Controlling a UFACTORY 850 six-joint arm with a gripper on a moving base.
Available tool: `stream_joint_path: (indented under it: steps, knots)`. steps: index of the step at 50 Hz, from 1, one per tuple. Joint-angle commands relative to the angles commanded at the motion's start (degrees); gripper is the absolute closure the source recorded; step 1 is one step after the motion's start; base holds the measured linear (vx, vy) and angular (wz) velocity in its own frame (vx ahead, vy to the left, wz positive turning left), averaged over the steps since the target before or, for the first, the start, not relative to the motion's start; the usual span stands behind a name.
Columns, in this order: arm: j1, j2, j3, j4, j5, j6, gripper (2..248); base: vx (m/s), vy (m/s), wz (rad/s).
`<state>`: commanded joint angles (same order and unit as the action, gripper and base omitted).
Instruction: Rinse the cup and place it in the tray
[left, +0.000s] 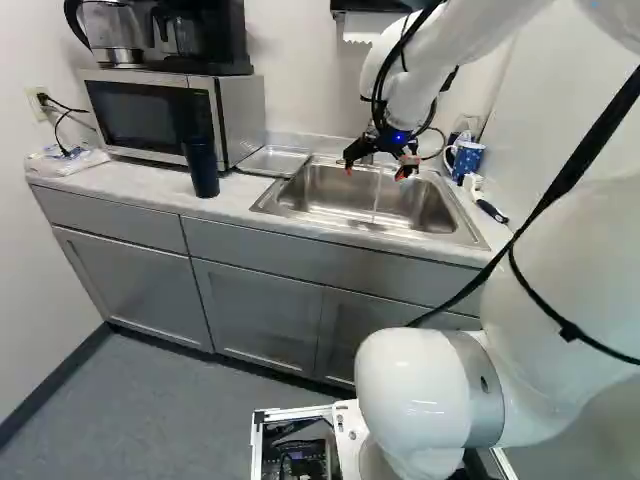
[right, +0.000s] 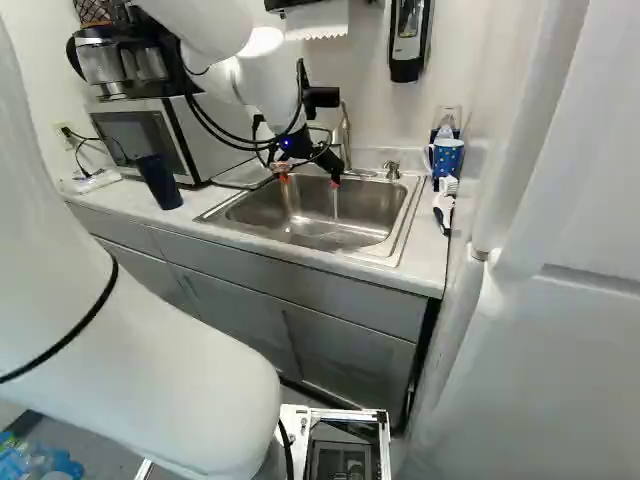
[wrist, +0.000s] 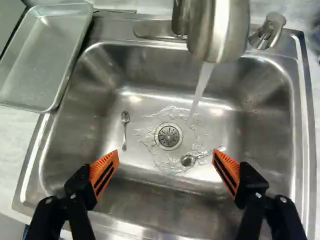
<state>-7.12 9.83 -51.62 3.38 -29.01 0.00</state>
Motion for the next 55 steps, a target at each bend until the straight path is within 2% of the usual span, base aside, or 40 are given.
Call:
stream_joint_path:
  steps: [55]
  knots:
    - [12.27,-0.26,-0.25,0.0,0.0,0.0,3,0.0,0.0,0.0]
